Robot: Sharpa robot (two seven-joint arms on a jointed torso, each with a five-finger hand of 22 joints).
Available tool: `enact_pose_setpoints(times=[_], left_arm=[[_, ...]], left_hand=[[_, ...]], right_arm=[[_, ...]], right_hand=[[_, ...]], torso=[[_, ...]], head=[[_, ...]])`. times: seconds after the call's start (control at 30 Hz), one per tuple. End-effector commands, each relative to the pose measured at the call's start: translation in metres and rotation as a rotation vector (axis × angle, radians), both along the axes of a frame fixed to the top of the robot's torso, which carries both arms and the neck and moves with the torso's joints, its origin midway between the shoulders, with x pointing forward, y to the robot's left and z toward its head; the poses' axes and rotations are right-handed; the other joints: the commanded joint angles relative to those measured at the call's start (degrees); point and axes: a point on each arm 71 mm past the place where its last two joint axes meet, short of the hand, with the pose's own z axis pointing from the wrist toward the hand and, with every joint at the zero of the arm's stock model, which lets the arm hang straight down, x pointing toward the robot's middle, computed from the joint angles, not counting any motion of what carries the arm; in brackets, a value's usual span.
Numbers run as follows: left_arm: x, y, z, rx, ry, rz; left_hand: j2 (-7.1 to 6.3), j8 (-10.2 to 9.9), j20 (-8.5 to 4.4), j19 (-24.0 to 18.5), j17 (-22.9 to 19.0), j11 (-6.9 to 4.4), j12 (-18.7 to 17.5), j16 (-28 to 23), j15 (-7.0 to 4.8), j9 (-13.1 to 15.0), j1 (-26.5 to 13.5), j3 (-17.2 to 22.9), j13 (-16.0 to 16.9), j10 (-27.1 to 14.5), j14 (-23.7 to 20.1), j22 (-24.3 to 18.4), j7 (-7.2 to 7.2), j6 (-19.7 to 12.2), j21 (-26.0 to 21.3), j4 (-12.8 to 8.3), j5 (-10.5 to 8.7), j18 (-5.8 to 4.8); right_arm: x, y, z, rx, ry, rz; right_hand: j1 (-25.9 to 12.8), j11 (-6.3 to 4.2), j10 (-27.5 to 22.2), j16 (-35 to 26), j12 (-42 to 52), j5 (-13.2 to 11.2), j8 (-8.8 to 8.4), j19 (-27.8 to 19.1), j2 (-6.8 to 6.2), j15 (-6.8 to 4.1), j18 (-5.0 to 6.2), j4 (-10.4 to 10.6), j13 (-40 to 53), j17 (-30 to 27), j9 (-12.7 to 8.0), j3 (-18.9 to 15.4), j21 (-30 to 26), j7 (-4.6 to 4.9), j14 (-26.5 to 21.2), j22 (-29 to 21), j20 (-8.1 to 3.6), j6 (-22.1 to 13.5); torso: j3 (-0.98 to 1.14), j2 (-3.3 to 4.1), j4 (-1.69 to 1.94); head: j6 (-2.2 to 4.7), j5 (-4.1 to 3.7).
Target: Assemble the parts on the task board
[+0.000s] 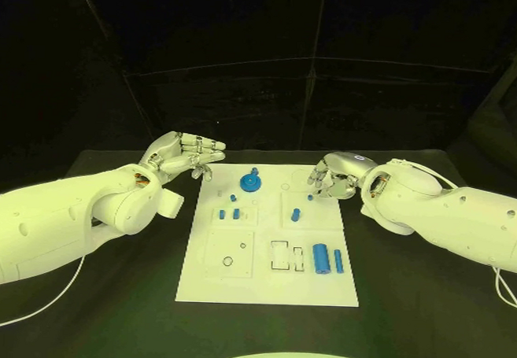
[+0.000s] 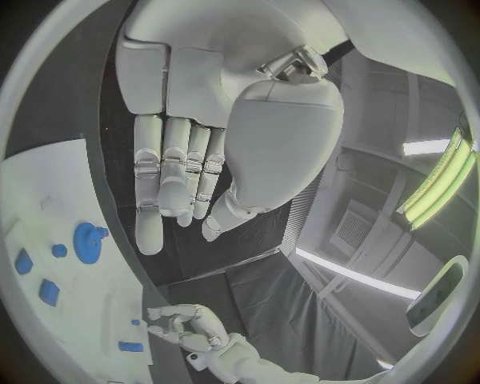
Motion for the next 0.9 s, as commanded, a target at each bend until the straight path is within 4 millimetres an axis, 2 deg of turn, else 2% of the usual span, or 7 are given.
enact_pose_setpoints(times=[0.03,0.2,0.33,0.47,0.7,0.8,0.9], left_arm=[[-0.002,0.0,0.006,-0.161,-0.009,0.041],[-0.006,-0.002,0.004,-0.174,-0.007,0.037],[-0.008,-0.003,0.003,-0.176,-0.004,0.035],[-0.008,-0.004,0.002,-0.177,-0.001,0.032],[-0.009,-0.005,0.001,-0.177,0.002,0.03],[-0.009,-0.005,0.001,-0.177,0.003,0.029],[-0.009,-0.006,0.001,-0.177,0.005,0.028]], left_hand=[[0.65,0.27,-0.04,-0.29,-0.25,-0.18,0.34,-0.41,0.1,0.09,-0.09,-0.46,0.1,0.26,-0.56,-0.09,-0.01,0.4,-0.22,-0.1,0.08,0.74],[0.57,0.43,-0.06,-0.38,-0.7,-0.21,0.77,-0.58,0.08,0.12,-0.23,-0.9,0.2,0.21,-0.89,-0.23,-0.05,0.55,-0.45,0.01,0.07,0.73],[0.63,0.51,-0.05,-0.41,-0.88,-0.21,1.03,-0.62,0.09,0.13,-0.48,-1.24,0.25,0.12,-1.03,-0.32,-0.06,0.59,-0.6,0.23,0.07,0.72],[0.66,0.55,-0.04,-0.42,-1.08,-0.21,1.21,-0.67,0.1,0.12,-0.68,-1.51,0.29,0.03,-1.15,-0.4,-0.07,0.57,-0.71,0.41,0.07,0.72],[0.69,0.58,-0.04,-0.42,-1.28,-0.21,1.32,-0.74,0.1,0.12,-0.75,-1.67,0.31,-0.05,-1.25,-0.45,-0.09,0.56,-0.78,0.5,0.07,0.72],[0.79,0.61,-0.04,-0.43,-1.38,-0.23,1.39,-0.78,0.1,0.13,-0.71,-1.7,0.32,-0.11,-1.31,-0.48,-0.11,0.59,-0.83,0.53,0.08,0.72],[0.86,0.65,-0.04,-0.43,-1.47,-0.24,1.45,-0.81,0.09,0.14,-0.69,-1.73,0.33,-0.16,-1.36,-0.51,-0.13,0.63,-0.87,0.55,0.08,0.72]], right_arm=[[-0.002,0.003,-0.003,-0.114,-0.056,0.009],[-0.004,0.008,-0.01,-0.142,-0.036,0.015],[-0.005,0.011,-0.012,-0.148,-0.028,0.017],[-0.005,0.013,-0.014,-0.15,-0.024,0.018],[-0.004,0.016,-0.016,-0.15,-0.012,0.023],[-0.003,0.017,-0.017,-0.154,-0.004,0.024],[-0.002,0.017,-0.018,-0.159,0.005,0.024]], right_hand=[[-0.18,0.31,-0.17,-0.35,-0.63,-0.24,-0.35,0.22,-0.74,0.45,0.75,0.07,-1.12,-0.22,0.1,0.68,-0.21,0.22,2.12,-0.03,0.57,0.28],[-0.55,0.58,-0.26,-0.48,-1.62,-0.68,-0.91,0.31,-1.51,0.68,0.8,0.31,-2.97,-0.32,0.1,1.59,-0.4,0.52,2.12,-0.3,0.72,0.63],[-1.95,0.92,-0.34,-0.51,-2.14,-6.61,-1.86,0.43,-2.39,0.98,0.82,1.16,-4.72,-0.33,0.1,1.37,-0.61,0.88,2.15,-0.52,1.02,0.46],[-2.06,1.07,-0.48,-0.52,-2.21,-7.29,-2.11,0.45,-2.44,1.06,0.83,1.25,-5.12,-0.33,0.1,1.31,-0.68,1.08,2.16,-0.58,1.09,0.39],[-0.74,1.04,0.14,-0.27,-2.14,-6.98,-2.26,0.74,-1.17,1.02,0.79,0.94,-6.18,0.0,0.24,2.97,-0.49,1.1,2.26,-0.23,1.1,1.18],[-0.14,0.78,1.19,0.11,-2.0,-9.06,-2.18,1.05,0.03,0.8,0.71,1.04,-6.96,0.49,0.34,4.78,-0.17,0.85,2.41,0.28,0.95,2.18],[0.33,0.5,2.05,0.33,-2.02,-9.45,-2.12,1.3,0.67,0.6,0.64,0.98,-7.67,0.75,0.41,6.52,0.13,0.6,2.49,0.72,0.78,3.09]], torso=[[0.01,0.09,0.15],[0.09,0.1,0.01],[0.03,0.11,-0.03],[0.1,0.1,0.07],[0.11,0.06,0.07],[0.09,0.05,0.0],[0.09,0.06,0.04]], head=[[0.12,-0.23],[0.14,-0.04],[0.03,-0.1],[-0.06,-0.18],[-0.16,-0.15],[-0.22,0.02],[-0.25,0.01]])
